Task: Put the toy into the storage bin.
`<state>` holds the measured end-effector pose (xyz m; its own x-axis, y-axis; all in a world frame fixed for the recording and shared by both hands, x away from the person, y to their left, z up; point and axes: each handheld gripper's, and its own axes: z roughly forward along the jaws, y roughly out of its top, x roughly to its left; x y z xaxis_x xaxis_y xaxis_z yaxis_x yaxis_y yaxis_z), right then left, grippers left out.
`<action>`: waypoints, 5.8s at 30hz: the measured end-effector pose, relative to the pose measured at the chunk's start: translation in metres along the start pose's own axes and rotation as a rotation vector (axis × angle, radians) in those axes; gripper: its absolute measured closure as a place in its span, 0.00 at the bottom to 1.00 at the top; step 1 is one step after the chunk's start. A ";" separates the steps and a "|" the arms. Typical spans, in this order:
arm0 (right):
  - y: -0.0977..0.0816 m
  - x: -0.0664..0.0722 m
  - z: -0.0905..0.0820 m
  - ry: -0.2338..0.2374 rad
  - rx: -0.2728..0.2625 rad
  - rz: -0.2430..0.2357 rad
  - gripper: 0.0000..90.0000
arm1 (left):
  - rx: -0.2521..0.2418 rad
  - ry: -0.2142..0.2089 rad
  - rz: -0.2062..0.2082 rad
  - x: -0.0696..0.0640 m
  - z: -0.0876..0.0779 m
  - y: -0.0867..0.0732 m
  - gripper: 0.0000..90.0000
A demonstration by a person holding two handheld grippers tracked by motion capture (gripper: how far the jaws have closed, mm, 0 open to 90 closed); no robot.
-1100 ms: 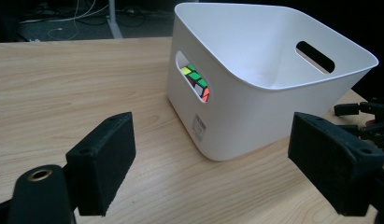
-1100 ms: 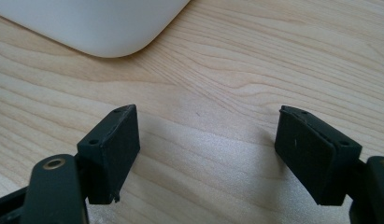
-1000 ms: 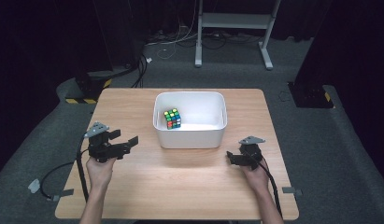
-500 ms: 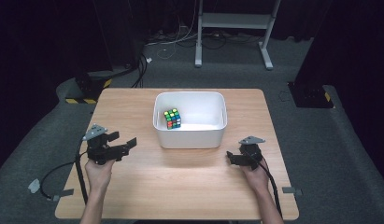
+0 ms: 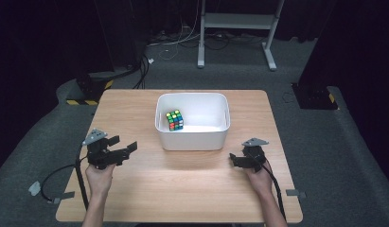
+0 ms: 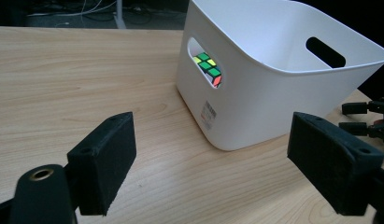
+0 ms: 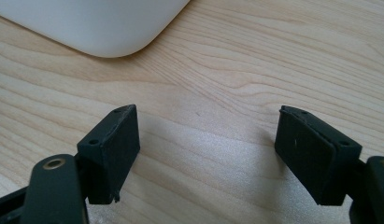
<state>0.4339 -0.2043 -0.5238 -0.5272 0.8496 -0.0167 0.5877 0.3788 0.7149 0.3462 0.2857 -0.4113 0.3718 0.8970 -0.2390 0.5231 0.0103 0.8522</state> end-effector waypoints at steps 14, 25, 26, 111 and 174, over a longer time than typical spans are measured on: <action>0.000 0.000 0.000 0.000 0.000 0.000 0.24 | -0.004 0.003 -0.022 0.003 0.000 -0.008 0.17; 0.000 0.000 0.000 -0.001 0.000 0.000 0.24 | 0.016 0.029 0.003 0.000 0.003 -0.012 0.17; 0.000 0.000 0.000 0.000 0.000 0.002 0.24 | 0.019 0.031 0.007 0.000 0.004 -0.012 0.17; 0.000 0.000 0.000 -0.001 0.000 0.001 0.24 | 0.191 0.163 0.104 -0.005 0.060 -0.061 0.17; 0.000 0.000 0.000 -0.002 0.001 0.004 0.24 | 0.238 0.262 0.109 0.009 0.093 -0.083 0.16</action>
<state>0.4335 -0.2040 -0.5237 -0.5233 0.8520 -0.0152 0.5904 0.3754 0.7145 0.3772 0.2519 -0.5278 0.2424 0.9702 0.0007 0.6666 -0.1671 0.7265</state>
